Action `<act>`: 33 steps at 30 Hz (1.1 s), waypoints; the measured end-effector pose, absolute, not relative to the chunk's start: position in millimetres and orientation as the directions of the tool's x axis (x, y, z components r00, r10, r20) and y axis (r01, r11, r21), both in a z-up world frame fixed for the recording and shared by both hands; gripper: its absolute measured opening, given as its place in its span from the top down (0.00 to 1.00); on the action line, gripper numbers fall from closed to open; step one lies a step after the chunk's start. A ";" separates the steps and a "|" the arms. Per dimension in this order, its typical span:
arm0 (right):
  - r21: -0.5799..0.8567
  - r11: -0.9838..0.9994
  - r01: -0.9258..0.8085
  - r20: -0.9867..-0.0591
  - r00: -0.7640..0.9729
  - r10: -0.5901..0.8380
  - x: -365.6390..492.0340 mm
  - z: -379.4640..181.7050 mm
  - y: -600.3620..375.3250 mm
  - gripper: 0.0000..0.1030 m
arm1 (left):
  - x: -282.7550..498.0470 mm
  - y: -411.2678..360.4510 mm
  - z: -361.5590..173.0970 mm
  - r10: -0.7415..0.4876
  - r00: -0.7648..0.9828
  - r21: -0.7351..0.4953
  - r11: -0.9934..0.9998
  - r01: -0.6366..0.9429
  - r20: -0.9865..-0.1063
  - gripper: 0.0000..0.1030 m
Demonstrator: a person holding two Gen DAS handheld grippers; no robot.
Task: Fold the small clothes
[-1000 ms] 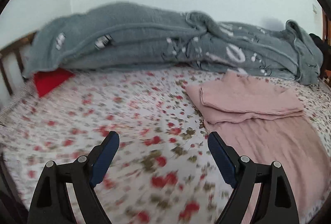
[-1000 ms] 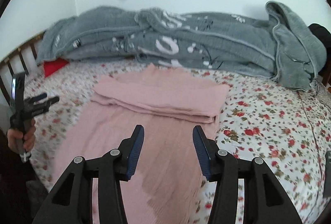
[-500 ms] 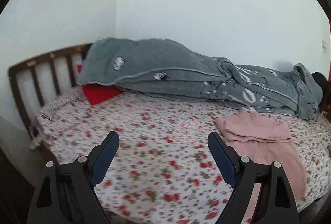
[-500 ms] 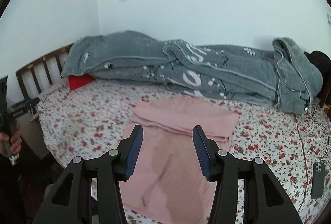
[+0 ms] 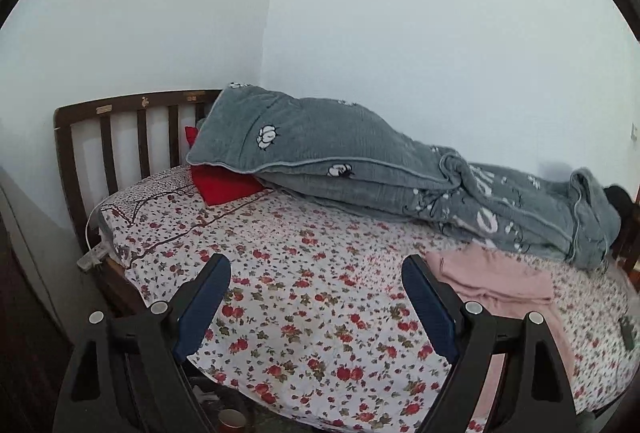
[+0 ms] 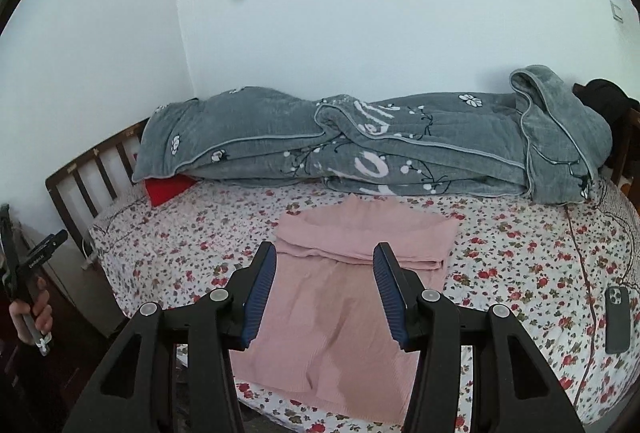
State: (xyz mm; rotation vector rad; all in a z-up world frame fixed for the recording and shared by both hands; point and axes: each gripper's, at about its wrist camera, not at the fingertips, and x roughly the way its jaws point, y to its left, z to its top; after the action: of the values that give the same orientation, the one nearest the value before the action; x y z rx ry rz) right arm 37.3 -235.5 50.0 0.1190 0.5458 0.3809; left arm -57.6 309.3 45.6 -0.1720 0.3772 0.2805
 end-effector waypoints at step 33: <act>0.158 0.930 -0.331 -0.510 0.779 0.364 32.7 21.3 -275.5 0.46 | 15.9 234.9 25.0 0.174 0.874 -0.030 0.977 -0.210 -0.454 0.16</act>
State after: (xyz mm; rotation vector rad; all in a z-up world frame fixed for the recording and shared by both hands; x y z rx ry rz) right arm 32.7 -275.5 21.3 0.0603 0.5637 0.3758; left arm 15.9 234.9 25.0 -0.0796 0.4666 0.2006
